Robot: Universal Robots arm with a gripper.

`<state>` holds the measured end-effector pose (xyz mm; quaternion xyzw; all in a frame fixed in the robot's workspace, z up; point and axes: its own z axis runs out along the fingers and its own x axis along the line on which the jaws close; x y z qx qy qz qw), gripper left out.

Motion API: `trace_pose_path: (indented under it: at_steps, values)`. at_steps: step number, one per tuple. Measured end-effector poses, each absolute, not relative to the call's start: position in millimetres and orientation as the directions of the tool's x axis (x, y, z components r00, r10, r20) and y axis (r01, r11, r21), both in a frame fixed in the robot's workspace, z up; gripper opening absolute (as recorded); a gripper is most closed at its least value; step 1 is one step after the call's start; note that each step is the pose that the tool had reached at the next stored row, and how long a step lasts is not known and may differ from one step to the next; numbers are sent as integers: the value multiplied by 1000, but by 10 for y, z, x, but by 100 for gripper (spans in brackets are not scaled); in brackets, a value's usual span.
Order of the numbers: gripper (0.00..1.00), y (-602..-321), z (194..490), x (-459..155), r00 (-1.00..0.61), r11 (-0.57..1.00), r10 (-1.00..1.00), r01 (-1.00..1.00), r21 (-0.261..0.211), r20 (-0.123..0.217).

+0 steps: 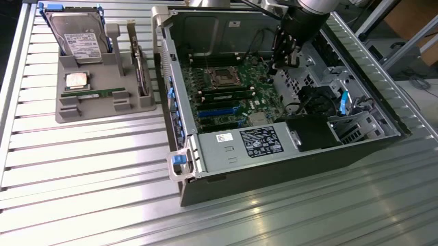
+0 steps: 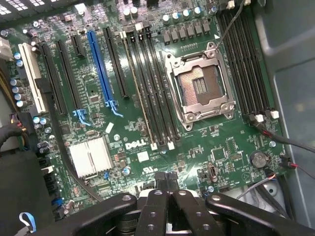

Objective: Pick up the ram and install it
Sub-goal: 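Press down the ram until it locks into place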

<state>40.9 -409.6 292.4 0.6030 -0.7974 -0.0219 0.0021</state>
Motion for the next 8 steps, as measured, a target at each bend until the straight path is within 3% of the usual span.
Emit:
trace_pose_path:
  at_steps: [8]
  values:
    - [11, -4096, 2924, 409, -335, 334, -942, -942, 38, -23]
